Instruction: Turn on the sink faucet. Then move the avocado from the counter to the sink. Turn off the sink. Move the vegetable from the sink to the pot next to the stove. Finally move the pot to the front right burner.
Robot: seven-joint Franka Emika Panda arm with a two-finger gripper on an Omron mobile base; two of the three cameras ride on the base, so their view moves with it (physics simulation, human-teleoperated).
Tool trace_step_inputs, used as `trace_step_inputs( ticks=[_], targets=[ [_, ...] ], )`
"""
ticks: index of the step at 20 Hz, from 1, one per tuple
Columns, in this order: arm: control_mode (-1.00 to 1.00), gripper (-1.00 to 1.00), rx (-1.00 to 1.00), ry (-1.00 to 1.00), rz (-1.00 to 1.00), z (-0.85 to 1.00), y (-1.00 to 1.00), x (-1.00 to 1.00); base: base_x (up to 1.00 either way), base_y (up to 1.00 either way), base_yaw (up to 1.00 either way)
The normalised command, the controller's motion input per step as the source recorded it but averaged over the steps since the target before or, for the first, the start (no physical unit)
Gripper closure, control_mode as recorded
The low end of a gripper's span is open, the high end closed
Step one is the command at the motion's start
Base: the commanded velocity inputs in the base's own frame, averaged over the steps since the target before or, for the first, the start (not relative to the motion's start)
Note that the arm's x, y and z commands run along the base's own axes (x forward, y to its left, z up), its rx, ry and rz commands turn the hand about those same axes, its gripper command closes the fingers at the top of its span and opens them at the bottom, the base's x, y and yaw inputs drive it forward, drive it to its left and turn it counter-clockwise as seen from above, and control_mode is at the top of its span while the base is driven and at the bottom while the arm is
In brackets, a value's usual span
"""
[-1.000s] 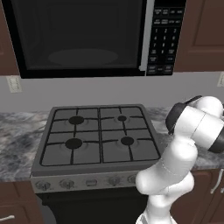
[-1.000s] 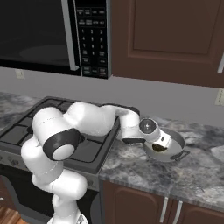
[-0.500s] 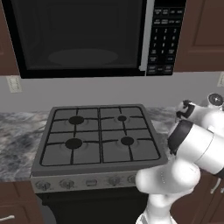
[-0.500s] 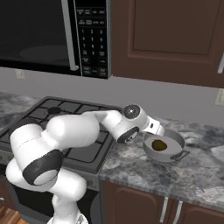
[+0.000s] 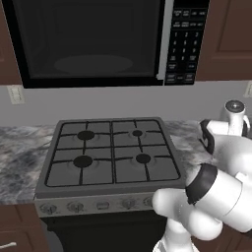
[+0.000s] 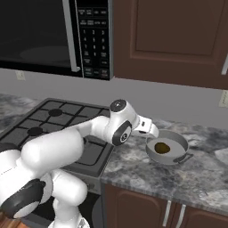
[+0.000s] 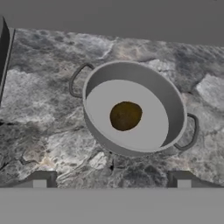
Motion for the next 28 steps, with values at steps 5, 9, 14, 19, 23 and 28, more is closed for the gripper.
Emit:
trace_step_inputs(
  ticks=[5,9,14,19,23,28],
  targets=[
    [-1.00,-1.00,-0.02,0.13,0.13,0.02,0.31,-0.27,0.00,0.00,0.00],
    [-1.00,-1.00,0.00,0.00,0.03,-0.02,0.01,0.00,0.00,0.00,0.00],
    [-1.00,-1.00,0.00,0.01,0.02,-0.09,0.00,0.20,0.00,0.00,0.00],
    [-1.00,-1.00,0.00,0.02,0.04,-0.03,0.00,0.38,0.00,0.00,0.00],
    [-1.00,-1.00,0.00,0.05,0.07,-0.15,0.00,0.26,0.00,0.00,0.00],
    [-1.00,-1.00,0.03,0.04,0.06,-0.27,-0.03,0.06,0.00,0.00,0.00]
  ],
)
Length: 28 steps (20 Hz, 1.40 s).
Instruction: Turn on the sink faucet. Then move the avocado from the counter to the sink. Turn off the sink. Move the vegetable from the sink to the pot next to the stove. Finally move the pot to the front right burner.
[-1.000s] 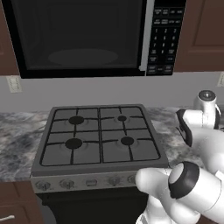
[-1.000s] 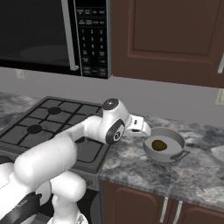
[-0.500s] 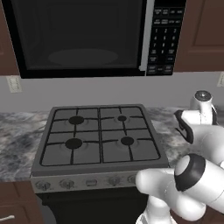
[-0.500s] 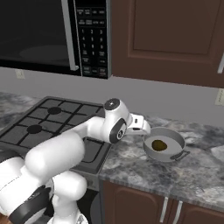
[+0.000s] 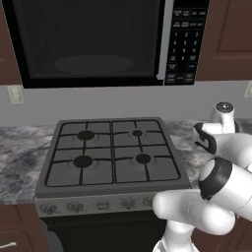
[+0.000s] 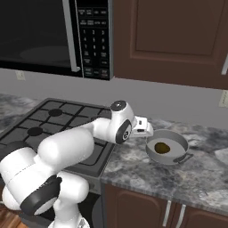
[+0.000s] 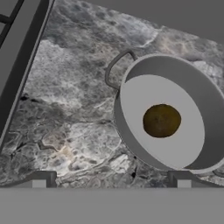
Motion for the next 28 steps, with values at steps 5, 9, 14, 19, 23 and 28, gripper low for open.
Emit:
trace_step_inputs(
  ticks=[5,9,14,19,23,28],
  targets=[
    [-1.00,-1.00,0.05,0.03,0.05,-0.23,-0.07,0.10,0.00,0.00,0.00],
    [-1.00,-1.00,0.04,0.02,0.03,-0.21,-0.04,0.25,0.00,0.00,0.00],
    [-1.00,-1.00,0.03,0.01,0.02,-0.22,-0.14,0.33,0.00,0.00,0.00],
    [-1.00,-1.00,0.02,0.02,0.01,-0.22,-0.19,0.34,0.00,0.00,0.00],
    [-1.00,-1.00,0.01,0.02,0.01,-0.23,-0.17,0.30,0.00,0.00,0.00],
    [-1.00,-1.00,0.00,0.02,0.01,-0.29,-0.10,0.24,0.00,0.00,0.00]
  ],
)
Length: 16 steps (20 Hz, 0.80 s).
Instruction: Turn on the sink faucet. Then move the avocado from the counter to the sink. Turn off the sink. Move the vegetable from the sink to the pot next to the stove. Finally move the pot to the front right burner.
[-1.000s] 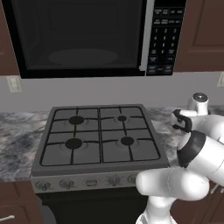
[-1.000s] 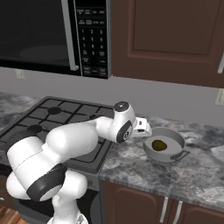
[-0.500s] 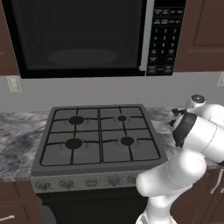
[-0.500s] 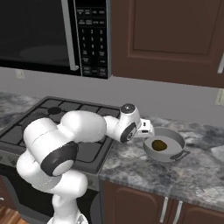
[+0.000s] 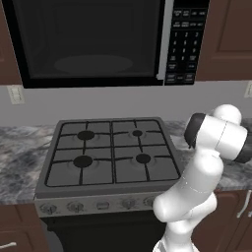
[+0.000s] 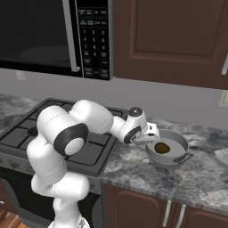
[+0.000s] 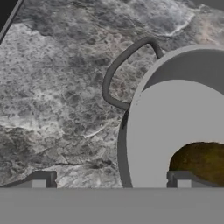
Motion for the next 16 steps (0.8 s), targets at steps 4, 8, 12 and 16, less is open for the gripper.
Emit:
trace_step_inputs(
  ticks=[4,8,12,16],
  targets=[
    [-1.00,-1.00,0.00,0.00,0.02,-0.28,-0.02,0.18,0.00,0.00,0.00],
    [-1.00,-1.00,0.01,0.00,0.02,-0.23,-0.01,0.16,0.00,0.00,0.00],
    [-1.00,-1.00,0.01,0.00,0.03,-0.25,-0.02,0.11,0.00,0.00,0.00],
    [-1.00,-1.00,0.00,0.01,0.01,-0.24,0.00,0.12,0.00,0.00,0.00]
  ],
)
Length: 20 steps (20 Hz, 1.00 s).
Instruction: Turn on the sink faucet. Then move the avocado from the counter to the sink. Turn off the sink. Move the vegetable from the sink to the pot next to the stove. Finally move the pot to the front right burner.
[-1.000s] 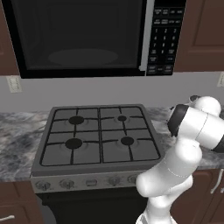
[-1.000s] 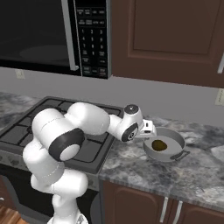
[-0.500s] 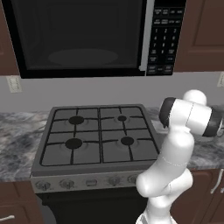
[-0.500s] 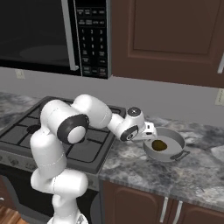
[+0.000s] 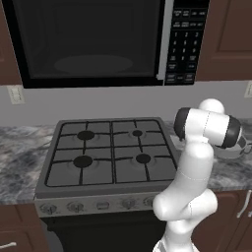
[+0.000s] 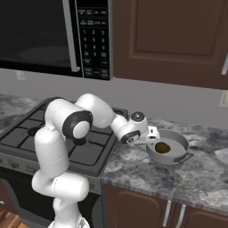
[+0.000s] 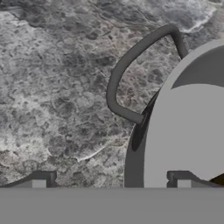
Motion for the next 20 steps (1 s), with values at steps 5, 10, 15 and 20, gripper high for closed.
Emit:
trace_step_inputs(
  ticks=[5,10,15,20],
  targets=[
    [-1.00,1.00,0.00,0.07,0.00,-0.18,0.00,0.04,0.00,0.00,0.00],
    [-1.00,1.00,0.01,0.00,0.00,-0.01,0.03,-0.01,0.00,0.00,0.00],
    [-1.00,1.00,0.01,-0.03,0.00,0.04,0.13,-0.22,0.00,0.00,0.00],
    [-1.00,1.00,0.00,-0.13,0.05,0.18,0.26,-0.39,0.00,0.00,0.00]
  ],
)
